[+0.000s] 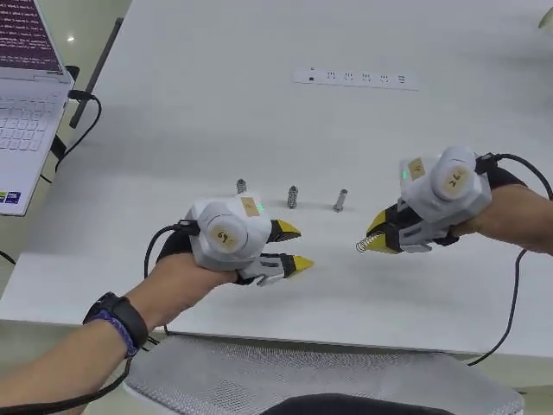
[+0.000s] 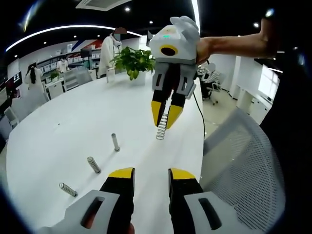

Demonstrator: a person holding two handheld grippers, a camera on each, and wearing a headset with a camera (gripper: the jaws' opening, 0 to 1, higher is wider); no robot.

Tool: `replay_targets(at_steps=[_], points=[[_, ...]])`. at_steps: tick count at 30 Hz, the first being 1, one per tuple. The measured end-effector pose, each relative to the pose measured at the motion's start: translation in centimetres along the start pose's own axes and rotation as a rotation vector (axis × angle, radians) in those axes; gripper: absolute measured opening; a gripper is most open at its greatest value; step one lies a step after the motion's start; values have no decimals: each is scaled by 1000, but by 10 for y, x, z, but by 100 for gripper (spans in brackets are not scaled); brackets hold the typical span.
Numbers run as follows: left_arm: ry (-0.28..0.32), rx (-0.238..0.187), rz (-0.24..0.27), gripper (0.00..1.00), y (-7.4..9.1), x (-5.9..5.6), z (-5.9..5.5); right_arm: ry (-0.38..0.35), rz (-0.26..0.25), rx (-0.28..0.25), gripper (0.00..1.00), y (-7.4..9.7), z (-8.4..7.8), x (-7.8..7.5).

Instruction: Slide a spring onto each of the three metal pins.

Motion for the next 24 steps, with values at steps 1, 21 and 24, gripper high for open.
replay_targets(at_steps=[1,21,24], points=[[7,-4,4,21,1,1,0,0,-2,1,8,0,0,-1],[60,-21,121,27,41,16,-9,-7,-34,43,8,1,2,-10],[73,-27,141,29,48,18,-11,-8,-35,41,8,2,4,-11]])
Point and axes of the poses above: the centre of the closed fingertips' face, and the gripper's own axes: y roughly backward along the fingers, x roughly to its left, z roughly out of its top, the point moved 9 cm from there along y, roughly backward along the fingers, and after that the axes turned 9 degrees about -x, right-handed, at the moved point
